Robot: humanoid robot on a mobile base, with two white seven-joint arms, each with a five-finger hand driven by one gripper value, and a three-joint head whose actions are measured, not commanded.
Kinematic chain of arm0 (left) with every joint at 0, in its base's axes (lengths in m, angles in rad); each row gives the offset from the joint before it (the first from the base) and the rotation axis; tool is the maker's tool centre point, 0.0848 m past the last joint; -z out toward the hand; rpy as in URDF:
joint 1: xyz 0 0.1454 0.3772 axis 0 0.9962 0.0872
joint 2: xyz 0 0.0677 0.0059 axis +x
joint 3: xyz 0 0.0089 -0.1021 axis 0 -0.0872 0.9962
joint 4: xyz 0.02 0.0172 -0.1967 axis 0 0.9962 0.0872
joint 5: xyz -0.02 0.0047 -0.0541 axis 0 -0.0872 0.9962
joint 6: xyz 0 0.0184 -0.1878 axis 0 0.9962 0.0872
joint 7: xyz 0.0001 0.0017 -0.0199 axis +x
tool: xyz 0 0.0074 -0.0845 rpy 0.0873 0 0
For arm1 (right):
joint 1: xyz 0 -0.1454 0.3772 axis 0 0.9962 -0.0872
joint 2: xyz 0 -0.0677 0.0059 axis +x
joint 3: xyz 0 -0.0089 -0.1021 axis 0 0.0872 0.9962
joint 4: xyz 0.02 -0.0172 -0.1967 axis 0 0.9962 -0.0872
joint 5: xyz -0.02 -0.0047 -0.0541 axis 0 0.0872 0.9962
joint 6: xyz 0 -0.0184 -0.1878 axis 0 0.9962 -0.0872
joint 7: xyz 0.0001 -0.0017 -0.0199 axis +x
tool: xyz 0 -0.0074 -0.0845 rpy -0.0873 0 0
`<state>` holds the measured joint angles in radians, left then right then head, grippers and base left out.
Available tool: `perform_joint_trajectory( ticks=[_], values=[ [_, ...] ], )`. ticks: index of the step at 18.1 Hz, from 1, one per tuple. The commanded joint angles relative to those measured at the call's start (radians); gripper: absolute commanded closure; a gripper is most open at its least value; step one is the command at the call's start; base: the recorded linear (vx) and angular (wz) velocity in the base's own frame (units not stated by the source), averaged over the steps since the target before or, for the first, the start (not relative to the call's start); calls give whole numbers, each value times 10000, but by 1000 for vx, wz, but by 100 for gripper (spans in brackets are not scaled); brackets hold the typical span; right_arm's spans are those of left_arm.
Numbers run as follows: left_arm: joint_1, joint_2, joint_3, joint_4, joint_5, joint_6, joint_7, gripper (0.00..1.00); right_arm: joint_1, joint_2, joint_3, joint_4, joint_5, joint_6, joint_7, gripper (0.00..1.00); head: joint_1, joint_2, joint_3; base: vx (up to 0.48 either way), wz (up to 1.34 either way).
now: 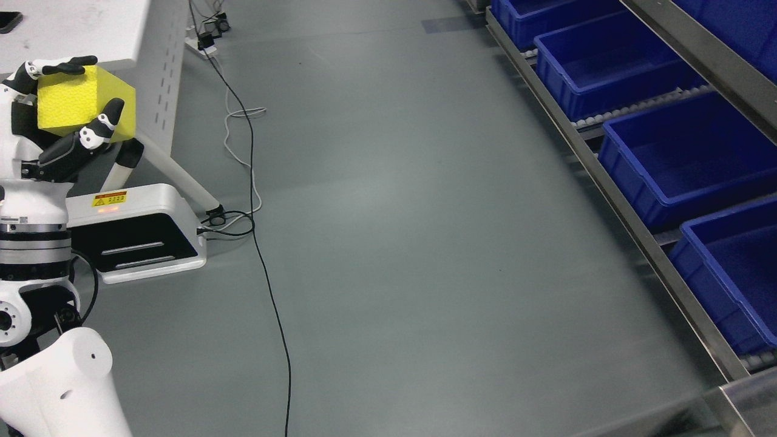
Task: Move yellow foam block to right shelf middle
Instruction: 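Hold the cube raised in the left hand while turning toward the bin shelf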
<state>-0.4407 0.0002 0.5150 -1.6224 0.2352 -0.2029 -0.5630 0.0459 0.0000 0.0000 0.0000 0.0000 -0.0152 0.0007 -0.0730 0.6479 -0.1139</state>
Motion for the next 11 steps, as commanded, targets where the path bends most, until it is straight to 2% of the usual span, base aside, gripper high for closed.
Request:
perform_joint_trajectory(
  ticks=[1,6,11],
  values=[
    [-42,173,65,9,-20,4,0,100,1,-175,-61,-175,31,-1,-7,0,0,0,0,160,411],
    [-72,173,35,40,-20,19,-15,100,1,-175,-61,-175,31,-1,-7,0,0,0,0,177,315],
    [-103,173,4,55,-20,19,-15,100,1,-175,-61,-175,31,-1,-7,0,0,0,0,197,35]
  ],
)
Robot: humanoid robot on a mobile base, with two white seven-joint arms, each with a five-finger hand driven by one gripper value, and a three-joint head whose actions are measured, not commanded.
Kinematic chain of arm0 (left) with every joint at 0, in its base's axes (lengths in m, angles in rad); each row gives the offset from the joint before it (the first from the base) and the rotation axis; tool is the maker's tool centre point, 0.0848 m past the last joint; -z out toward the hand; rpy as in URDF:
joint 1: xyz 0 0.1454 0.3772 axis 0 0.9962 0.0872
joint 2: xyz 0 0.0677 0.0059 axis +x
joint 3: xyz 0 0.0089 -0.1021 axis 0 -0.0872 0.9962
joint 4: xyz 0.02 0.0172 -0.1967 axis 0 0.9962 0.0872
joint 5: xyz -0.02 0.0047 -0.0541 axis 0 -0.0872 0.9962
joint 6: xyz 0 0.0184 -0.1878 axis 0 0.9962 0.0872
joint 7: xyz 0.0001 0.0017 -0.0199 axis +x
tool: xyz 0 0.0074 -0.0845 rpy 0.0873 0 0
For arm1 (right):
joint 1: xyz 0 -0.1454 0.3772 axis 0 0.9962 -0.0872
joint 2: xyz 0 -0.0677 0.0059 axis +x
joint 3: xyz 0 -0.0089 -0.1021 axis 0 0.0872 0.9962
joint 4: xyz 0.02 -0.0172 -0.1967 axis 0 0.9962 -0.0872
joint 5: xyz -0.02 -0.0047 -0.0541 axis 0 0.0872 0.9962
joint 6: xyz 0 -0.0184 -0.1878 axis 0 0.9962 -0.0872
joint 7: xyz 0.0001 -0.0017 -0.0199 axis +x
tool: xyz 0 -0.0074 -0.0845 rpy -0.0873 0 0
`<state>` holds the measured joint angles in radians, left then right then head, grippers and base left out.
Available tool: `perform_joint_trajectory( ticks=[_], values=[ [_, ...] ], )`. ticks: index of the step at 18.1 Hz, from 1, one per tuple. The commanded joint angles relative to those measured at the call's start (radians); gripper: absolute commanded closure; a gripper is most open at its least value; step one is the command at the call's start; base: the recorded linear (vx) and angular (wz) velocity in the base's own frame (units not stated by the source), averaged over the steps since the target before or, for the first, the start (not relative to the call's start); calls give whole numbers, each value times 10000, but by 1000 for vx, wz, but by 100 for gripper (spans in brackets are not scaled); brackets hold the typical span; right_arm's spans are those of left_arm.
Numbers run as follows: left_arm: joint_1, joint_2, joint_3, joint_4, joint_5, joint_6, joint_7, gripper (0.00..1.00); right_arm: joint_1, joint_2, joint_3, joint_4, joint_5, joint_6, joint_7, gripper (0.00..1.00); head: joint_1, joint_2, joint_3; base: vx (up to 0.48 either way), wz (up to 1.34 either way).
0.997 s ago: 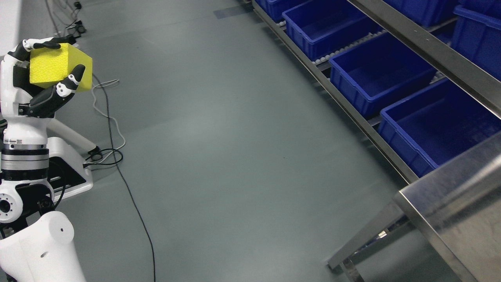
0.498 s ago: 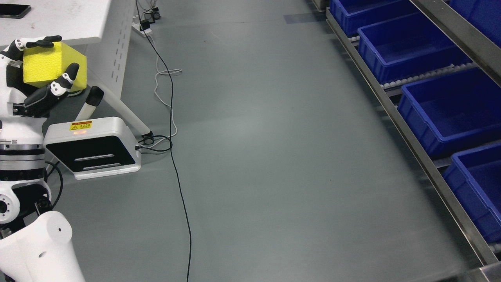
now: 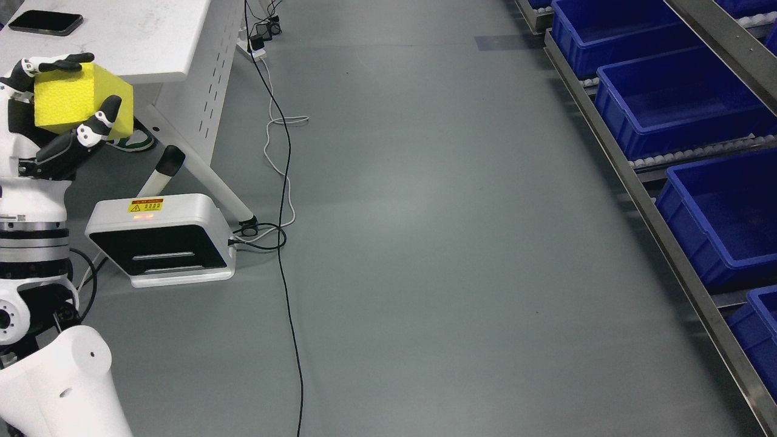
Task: Move yellow foam block to right shelf middle
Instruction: 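Hold the cube raised in the left hand while turning toward the bin shelf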
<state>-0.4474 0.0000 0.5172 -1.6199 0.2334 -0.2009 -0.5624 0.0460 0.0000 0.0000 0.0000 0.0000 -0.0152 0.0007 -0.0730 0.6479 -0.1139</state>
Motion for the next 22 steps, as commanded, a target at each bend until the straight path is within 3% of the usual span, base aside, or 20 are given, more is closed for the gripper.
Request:
perform_joint_trajectory(
  ticks=[1,22],
  values=[
    [-36,174,-94,46,-2,15,-21,100,0,-175,-77,-175,31,-1,-7,0,0,0,0,194,-67],
    [-36,174,-218,30,-2,92,-6,100,0,-175,-77,-175,31,-1,-7,0,0,0,0,272,-116]
  ],
)
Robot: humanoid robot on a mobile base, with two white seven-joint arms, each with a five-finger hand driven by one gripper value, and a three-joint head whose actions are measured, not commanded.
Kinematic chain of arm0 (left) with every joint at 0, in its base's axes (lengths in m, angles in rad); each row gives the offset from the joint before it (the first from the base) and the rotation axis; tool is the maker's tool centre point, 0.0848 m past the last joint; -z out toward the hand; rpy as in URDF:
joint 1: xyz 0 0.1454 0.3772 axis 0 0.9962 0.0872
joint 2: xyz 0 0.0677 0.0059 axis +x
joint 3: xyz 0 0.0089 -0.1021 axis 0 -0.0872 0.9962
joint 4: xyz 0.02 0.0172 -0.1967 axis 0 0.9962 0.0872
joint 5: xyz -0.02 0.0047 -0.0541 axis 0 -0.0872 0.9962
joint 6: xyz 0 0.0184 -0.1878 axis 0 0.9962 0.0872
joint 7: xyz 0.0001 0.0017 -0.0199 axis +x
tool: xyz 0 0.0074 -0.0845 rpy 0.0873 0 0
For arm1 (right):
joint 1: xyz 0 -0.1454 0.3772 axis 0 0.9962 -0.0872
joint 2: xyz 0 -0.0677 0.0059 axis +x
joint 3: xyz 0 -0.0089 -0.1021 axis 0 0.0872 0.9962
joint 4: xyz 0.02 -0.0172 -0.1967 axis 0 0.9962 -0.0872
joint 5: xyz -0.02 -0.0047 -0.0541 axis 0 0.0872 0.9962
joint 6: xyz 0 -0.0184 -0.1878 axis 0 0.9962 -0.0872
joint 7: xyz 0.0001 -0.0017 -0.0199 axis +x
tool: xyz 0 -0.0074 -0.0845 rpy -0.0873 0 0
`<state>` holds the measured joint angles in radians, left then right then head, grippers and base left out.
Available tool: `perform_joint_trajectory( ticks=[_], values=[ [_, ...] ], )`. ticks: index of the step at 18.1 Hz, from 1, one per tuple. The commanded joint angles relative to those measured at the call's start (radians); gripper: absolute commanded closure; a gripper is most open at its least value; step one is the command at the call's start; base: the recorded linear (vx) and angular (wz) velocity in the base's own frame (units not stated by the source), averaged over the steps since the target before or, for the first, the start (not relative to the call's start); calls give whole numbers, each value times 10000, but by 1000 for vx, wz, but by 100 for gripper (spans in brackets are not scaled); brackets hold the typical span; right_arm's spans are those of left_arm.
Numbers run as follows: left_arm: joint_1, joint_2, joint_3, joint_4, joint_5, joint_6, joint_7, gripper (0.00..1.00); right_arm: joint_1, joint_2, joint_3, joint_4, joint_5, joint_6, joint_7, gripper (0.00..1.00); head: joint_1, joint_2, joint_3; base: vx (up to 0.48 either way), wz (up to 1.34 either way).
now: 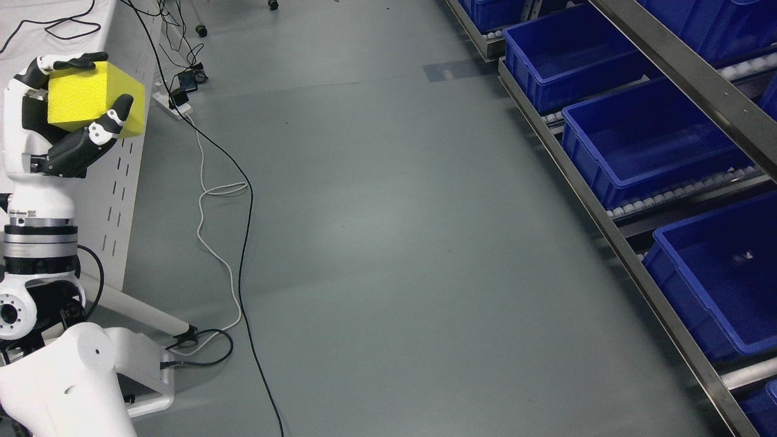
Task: Move yellow foam block to right shelf middle
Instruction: 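Hold the cube raised in the left hand while turning toward the bin shelf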
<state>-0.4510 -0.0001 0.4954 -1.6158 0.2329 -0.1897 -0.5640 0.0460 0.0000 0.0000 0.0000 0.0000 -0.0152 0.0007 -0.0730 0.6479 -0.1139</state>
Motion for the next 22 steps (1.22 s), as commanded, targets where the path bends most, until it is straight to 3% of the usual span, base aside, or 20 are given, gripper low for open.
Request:
perform_joint_trajectory(
  ticks=[1,15,22],
  values=[
    [0,175,1,-11,3,-20,10,100,0,-175,-62,-175,31,-1,-7,0,0,0,0,367,20],
    [-30,175,1,-26,3,102,-5,100,0,-175,-61,-175,31,-1,-7,0,0,0,0,349,-18],
    [-1670,175,-918,-72,3,425,-21,100,0,-175,-62,-175,31,-1,-7,0,0,0,0,352,-103]
  ],
)
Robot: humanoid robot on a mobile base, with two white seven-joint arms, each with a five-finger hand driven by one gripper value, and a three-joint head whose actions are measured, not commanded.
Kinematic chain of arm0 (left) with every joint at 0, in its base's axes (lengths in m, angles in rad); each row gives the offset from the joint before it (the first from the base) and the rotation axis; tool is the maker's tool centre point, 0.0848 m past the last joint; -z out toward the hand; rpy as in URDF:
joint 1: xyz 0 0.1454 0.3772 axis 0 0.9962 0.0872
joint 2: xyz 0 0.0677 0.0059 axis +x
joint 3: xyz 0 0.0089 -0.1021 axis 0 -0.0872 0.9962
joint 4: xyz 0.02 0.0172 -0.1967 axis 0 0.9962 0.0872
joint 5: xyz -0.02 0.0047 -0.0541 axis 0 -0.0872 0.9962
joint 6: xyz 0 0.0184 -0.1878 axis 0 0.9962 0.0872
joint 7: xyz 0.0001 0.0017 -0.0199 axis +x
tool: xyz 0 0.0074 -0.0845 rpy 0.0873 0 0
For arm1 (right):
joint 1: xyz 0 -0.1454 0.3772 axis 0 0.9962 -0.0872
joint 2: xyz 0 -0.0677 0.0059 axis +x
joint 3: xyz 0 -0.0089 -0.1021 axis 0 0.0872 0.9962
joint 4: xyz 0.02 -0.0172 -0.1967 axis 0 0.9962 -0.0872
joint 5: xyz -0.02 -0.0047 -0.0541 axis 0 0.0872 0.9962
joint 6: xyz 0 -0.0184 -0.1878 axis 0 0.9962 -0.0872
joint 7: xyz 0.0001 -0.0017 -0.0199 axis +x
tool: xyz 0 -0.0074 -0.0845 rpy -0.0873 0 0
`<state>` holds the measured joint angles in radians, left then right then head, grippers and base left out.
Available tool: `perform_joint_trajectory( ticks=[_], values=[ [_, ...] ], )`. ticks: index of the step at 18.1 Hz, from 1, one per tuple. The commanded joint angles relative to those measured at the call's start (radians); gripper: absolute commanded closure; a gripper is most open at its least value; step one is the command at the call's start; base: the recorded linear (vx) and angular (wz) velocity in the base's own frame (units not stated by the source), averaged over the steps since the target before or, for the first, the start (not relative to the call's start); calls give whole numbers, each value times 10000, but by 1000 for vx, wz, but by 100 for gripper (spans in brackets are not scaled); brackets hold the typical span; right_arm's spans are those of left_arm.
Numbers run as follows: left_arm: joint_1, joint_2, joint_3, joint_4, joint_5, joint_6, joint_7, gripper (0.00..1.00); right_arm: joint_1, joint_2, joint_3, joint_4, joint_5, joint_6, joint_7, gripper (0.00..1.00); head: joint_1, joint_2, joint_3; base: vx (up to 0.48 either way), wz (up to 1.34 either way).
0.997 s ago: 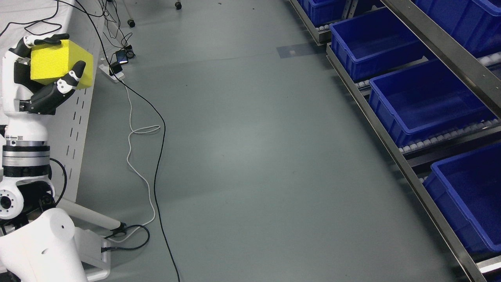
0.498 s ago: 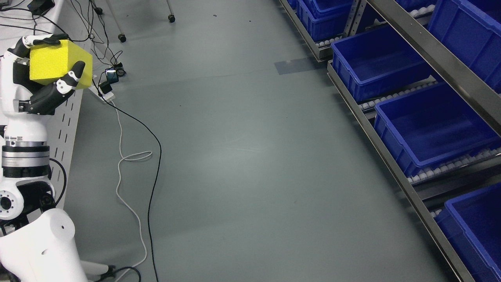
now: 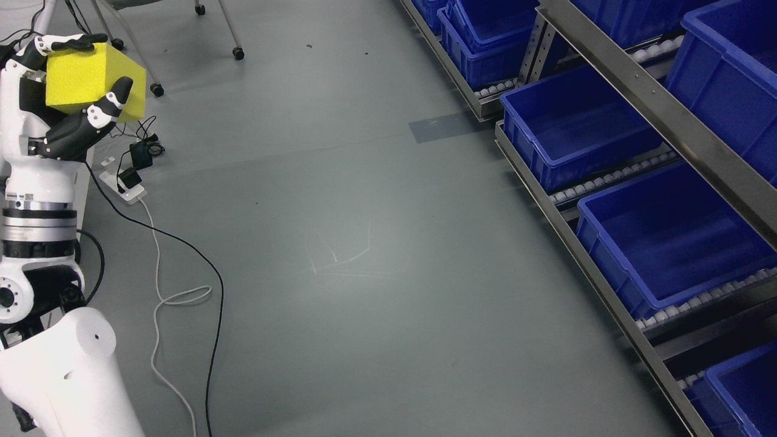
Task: Move yellow foam block to right shelf middle
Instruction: 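Hold the cube raised in the left hand while turning toward the bin shelf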
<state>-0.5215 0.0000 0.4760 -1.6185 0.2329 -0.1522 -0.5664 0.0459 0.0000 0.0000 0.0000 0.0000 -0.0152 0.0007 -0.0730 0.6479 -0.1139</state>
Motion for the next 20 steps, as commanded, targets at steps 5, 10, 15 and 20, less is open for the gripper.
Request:
perform_joint_trajectory(
  ticks=[5,10,15,20],
  values=[
    [-1779,175,-1230,-90,3,50,4,100,1,-175,-61,-174,31,-1,-7,0,0,0,0,353,-145],
    [-1796,175,-2793,-136,3,-57,446,99,1,-175,-61,-174,31,-1,-7,0,0,0,0,294,-232],
    [-1872,175,-4343,-121,48,-27,633,99,1,-175,-61,-174,31,-1,-7,0,0,0,0,286,-336],
    [-1949,175,-4470,-60,49,34,755,99,1,-175,-77,-174,31,-1,-7,0,0,0,0,284,-593]
  ],
)
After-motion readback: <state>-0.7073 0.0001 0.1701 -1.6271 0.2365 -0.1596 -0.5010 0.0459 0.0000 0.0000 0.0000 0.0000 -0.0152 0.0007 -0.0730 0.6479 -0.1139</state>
